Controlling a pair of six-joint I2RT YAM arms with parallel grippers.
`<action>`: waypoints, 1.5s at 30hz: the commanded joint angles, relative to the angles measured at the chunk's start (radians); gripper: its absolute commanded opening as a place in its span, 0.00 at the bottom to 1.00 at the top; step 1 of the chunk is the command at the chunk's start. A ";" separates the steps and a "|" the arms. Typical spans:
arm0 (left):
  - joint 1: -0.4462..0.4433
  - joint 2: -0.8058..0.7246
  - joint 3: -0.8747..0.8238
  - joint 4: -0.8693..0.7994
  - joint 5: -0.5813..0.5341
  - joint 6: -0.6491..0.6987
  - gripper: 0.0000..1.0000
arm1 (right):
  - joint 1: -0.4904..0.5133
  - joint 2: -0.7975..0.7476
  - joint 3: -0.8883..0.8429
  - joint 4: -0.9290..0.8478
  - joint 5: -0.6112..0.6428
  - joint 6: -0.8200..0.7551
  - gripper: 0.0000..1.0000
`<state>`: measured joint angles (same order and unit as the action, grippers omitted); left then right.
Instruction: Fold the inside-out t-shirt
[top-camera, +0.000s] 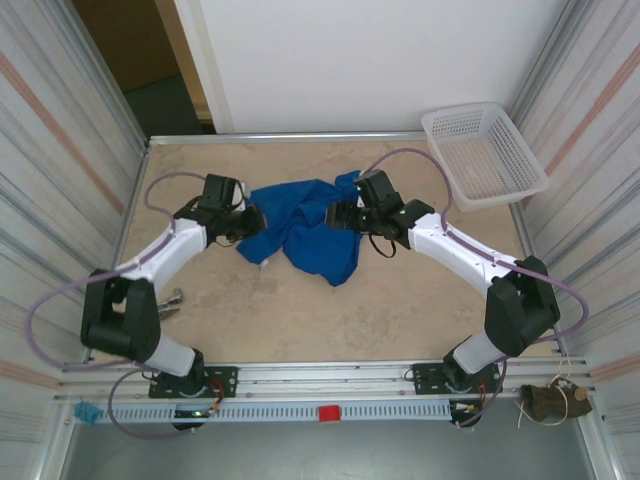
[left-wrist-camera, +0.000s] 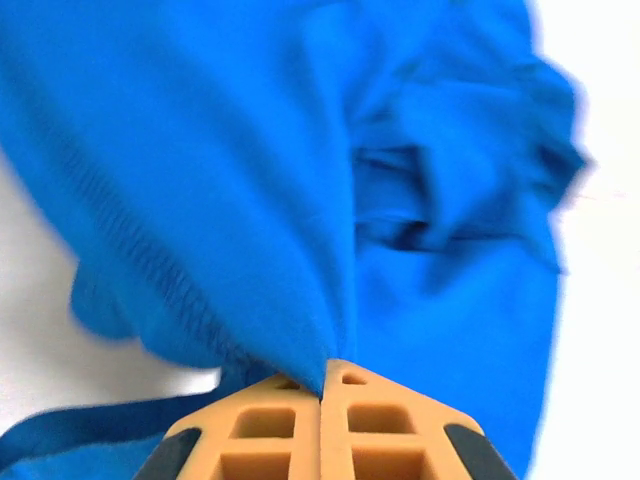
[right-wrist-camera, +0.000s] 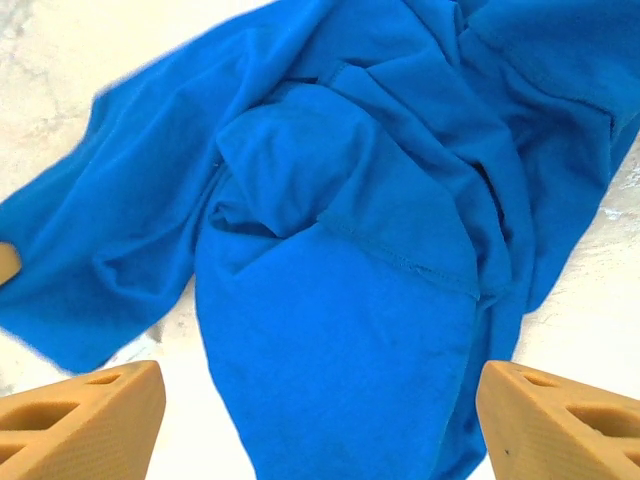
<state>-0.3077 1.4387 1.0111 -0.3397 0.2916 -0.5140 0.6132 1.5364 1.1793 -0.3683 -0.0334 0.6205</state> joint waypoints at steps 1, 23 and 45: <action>-0.040 -0.090 -0.046 0.015 -0.046 -0.093 0.00 | -0.025 0.013 0.002 -0.008 -0.027 0.013 0.81; 0.162 -0.005 0.033 -0.086 -0.066 -0.087 0.74 | 0.273 0.264 0.103 0.094 -0.033 0.061 0.74; 0.274 0.596 0.433 -0.188 -0.040 0.106 0.67 | 0.410 0.632 0.449 -0.012 0.070 0.160 0.79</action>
<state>-0.0364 2.0205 1.4288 -0.5240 0.2054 -0.4274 1.0210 2.1384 1.5852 -0.3397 -0.0044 0.7559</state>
